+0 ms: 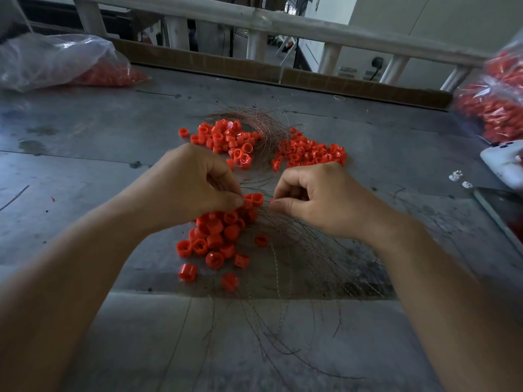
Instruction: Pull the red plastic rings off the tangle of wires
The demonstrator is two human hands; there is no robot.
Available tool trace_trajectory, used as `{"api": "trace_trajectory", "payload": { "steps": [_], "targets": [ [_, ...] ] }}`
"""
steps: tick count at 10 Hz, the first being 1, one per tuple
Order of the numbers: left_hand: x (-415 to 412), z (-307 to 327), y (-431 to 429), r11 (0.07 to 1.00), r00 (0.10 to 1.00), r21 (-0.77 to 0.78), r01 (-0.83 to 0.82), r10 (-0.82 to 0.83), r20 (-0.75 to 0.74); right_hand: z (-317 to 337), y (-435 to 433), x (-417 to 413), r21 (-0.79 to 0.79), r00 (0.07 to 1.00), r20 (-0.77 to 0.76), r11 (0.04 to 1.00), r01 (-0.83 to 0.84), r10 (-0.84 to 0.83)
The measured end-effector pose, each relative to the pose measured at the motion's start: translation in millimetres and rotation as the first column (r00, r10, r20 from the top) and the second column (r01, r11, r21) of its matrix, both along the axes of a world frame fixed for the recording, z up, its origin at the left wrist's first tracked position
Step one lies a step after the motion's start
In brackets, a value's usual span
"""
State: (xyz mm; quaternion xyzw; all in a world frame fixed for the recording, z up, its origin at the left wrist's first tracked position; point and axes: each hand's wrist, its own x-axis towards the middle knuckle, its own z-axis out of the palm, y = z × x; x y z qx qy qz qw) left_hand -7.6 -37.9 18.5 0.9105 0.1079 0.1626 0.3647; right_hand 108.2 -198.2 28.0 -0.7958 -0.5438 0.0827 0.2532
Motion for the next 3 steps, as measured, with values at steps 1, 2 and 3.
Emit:
{"api": "trace_trajectory", "payload": {
  "steps": [1, 2, 3],
  "targets": [
    [-0.2, 0.0, -1.6, 1.0, 1.0, 0.021, -0.005, 0.004, 0.014, -1.0, -0.4, 1.8, -0.02, 0.999, 0.031, 1.0, -0.012, 0.012],
    [-1.4, 2.9, -2.7, 0.998, 0.999, 0.053, -0.039, 0.039, -0.001, 1.9, -2.0, 1.9, -0.029, 1.0, 0.019, 0.999, -0.018, 0.018],
    [-4.3, 7.2, -7.4, 0.995, 0.997, 0.089, -0.05, 0.045, 0.058, 7.5, -2.9, -0.4, 0.015, 1.0, 0.003, 1.0, -0.013, 0.013]
  ]
}}
